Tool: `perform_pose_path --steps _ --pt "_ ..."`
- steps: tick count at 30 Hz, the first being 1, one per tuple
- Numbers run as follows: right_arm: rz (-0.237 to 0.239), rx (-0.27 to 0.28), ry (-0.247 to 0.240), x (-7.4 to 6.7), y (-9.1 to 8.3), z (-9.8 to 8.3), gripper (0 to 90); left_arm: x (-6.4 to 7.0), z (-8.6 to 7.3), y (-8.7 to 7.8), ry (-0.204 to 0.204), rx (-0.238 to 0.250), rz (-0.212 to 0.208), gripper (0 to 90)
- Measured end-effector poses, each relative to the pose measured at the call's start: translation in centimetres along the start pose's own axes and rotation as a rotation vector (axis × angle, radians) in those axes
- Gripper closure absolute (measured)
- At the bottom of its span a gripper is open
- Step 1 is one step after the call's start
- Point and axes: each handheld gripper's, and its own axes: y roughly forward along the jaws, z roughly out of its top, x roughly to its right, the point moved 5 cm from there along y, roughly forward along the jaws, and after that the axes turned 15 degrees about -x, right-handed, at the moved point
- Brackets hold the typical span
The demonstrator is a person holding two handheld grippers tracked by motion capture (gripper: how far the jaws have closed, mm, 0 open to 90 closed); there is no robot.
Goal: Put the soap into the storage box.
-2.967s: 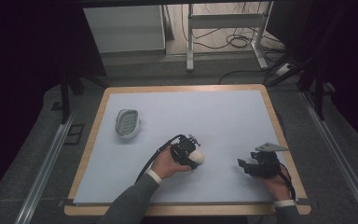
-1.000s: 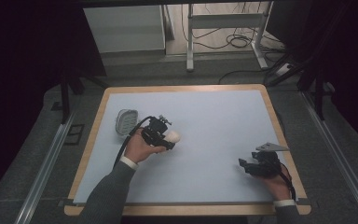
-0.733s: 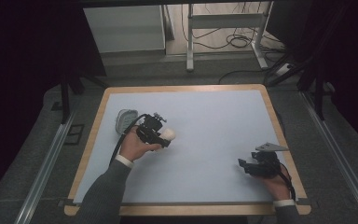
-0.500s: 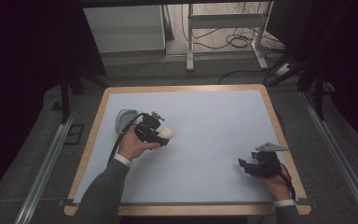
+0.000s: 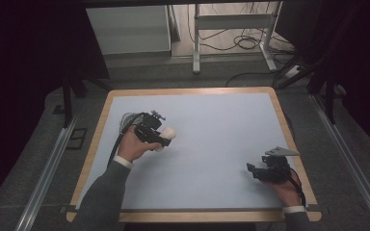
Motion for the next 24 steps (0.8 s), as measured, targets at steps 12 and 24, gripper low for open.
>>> perform_pose_path --steps 12,24 --pt "-0.007 0.000 0.002 0.0 0.1 0.0 23.9 -1.2 -0.2 -1.1 -0.008 0.013 0.005 49.6" --pt "-0.008 -0.001 -0.003 -0.1 0.0 0.0 23.8 -2.7 -0.5 -1.8 -0.032 0.009 0.029 49.5"
